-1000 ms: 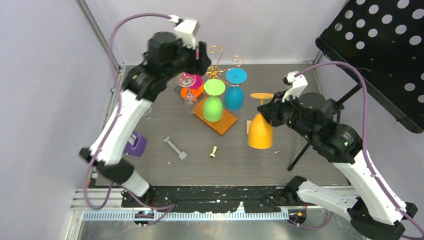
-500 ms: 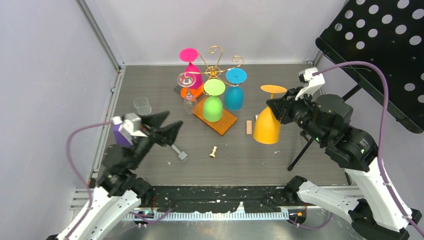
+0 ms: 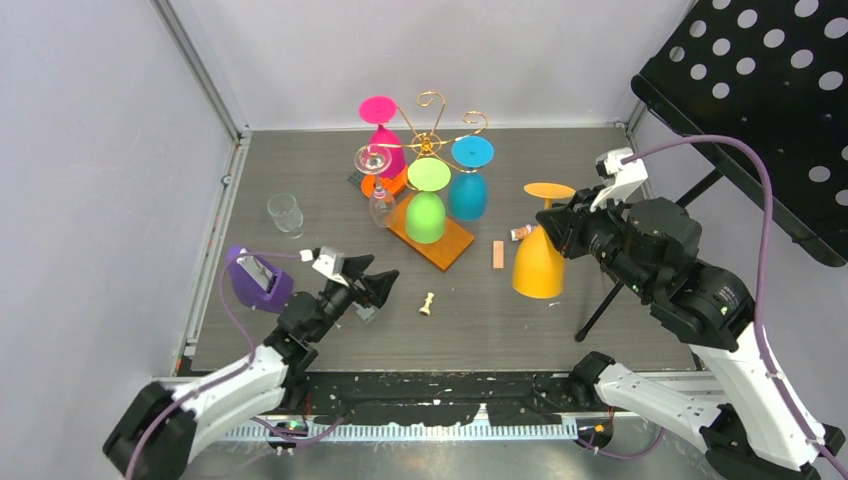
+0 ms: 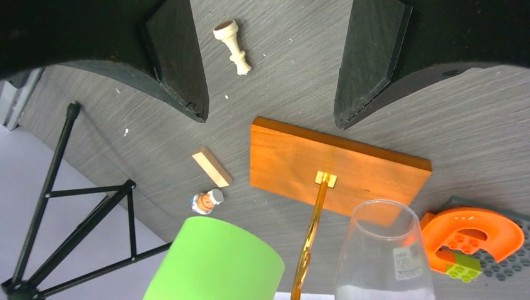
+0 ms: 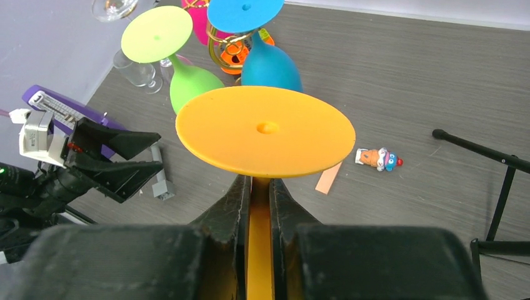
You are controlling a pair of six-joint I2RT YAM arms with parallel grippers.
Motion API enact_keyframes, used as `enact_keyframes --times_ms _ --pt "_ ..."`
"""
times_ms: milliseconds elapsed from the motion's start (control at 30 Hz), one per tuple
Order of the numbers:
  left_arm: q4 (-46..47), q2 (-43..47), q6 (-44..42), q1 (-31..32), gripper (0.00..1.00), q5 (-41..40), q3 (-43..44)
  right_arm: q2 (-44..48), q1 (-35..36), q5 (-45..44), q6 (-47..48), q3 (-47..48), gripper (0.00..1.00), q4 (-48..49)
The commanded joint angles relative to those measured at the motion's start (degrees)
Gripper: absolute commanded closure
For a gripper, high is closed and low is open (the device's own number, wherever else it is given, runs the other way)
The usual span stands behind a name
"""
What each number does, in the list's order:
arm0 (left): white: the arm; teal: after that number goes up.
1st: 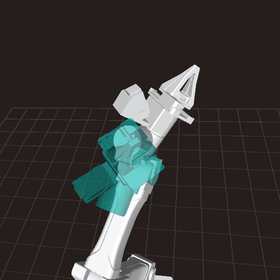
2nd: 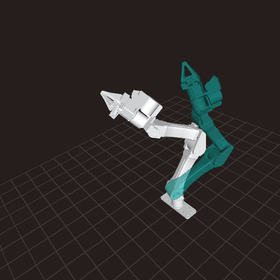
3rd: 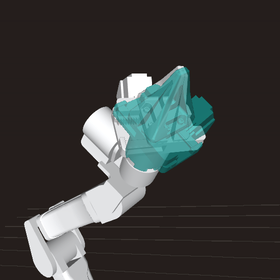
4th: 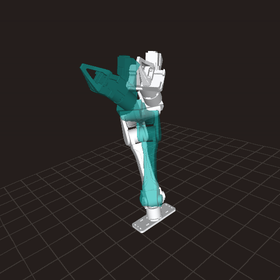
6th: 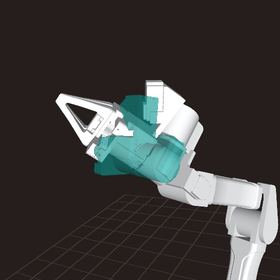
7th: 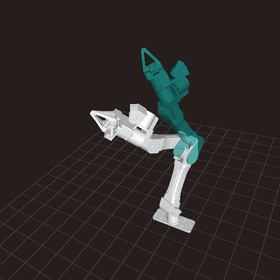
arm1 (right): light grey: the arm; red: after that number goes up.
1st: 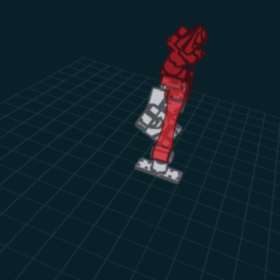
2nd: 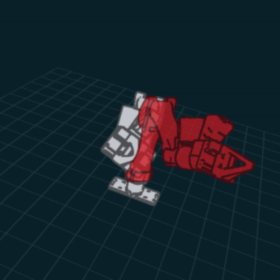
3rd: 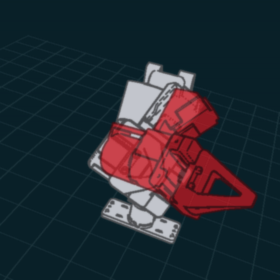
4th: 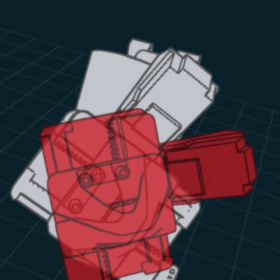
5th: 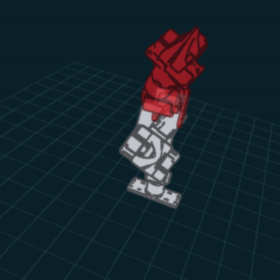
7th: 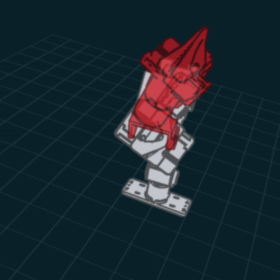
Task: Place the wine glass upside down on the wine glass rack
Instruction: Adjust the wine rack at the center of the board.
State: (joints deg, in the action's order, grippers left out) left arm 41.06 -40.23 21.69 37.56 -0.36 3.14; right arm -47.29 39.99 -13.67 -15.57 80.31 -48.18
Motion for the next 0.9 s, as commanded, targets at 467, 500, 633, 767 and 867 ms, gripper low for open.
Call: enact_keyframes --times_ms 467,500,633,767,867 --pt "26.58 -14.72 -6.23 2.99 0.26 1.68 3.71 0.13 -0.25 -3.31 0.43 -2.50 0.95 2.24" --pt "22.78 -11.65 -6.82 3.49 0.26 1.28 3.76 0.11 -0.26 -3.60 0.48 -2.26 0.95 2.22" --pt "0.93 4.07 -9.64 6.35 0.28 -2.30 5.29 -0.07 -0.42 -4.34 0.69 -1.21 0.95 2.19" --pt "-15.96 18.25 -9.50 7.69 0.31 -5.37 8.77 -0.92 -0.58 -4.84 1.31 0.01 0.95 2.15" --pt "-26.55 22.67 -8.87 7.70 0.35 -9.22 15.06 -2.16 -0.68 -4.42 1.78 1.57 0.94 2.14"
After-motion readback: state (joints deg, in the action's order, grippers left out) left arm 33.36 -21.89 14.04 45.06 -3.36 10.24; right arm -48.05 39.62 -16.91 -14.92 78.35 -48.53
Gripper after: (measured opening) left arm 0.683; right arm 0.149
